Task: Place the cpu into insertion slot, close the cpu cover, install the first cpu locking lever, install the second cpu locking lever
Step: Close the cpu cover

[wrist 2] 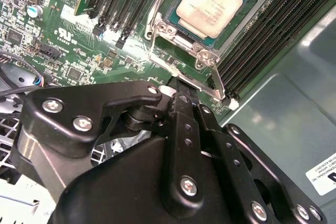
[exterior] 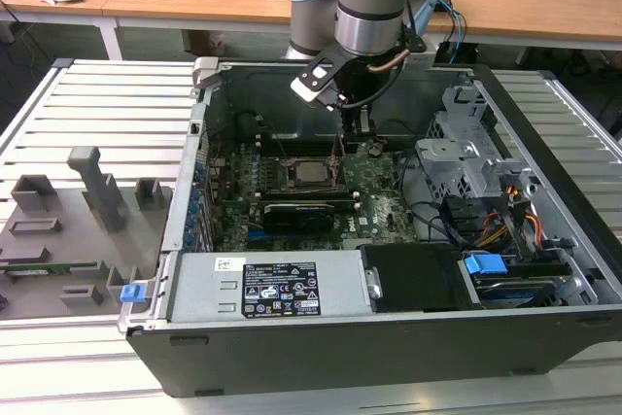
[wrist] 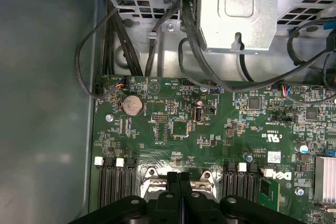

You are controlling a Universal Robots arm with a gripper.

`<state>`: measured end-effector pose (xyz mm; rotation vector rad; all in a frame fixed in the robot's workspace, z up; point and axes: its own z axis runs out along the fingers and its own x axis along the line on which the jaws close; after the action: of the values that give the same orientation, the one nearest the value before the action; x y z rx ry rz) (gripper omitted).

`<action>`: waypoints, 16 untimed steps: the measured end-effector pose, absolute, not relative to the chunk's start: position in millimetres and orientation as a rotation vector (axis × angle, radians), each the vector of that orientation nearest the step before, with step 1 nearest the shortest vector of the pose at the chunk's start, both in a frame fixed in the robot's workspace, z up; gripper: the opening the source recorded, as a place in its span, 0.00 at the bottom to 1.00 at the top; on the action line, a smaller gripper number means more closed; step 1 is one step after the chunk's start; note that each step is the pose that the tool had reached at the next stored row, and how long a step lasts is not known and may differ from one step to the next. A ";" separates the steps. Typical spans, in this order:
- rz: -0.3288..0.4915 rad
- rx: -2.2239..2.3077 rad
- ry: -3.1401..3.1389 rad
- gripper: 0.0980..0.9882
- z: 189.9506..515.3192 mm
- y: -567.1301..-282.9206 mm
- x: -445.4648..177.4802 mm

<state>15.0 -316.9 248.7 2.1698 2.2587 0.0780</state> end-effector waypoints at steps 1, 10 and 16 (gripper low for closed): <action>0.078 2.170 2.259 0.01 248.7 -317.0 14.8; 0.078 2.170 2.259 0.01 248.7 -316.9 12.7; 0.078 2.170 2.259 0.01 248.6 -317.0 7.1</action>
<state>7.1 -317.0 248.6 2.1698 2.2586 0.0780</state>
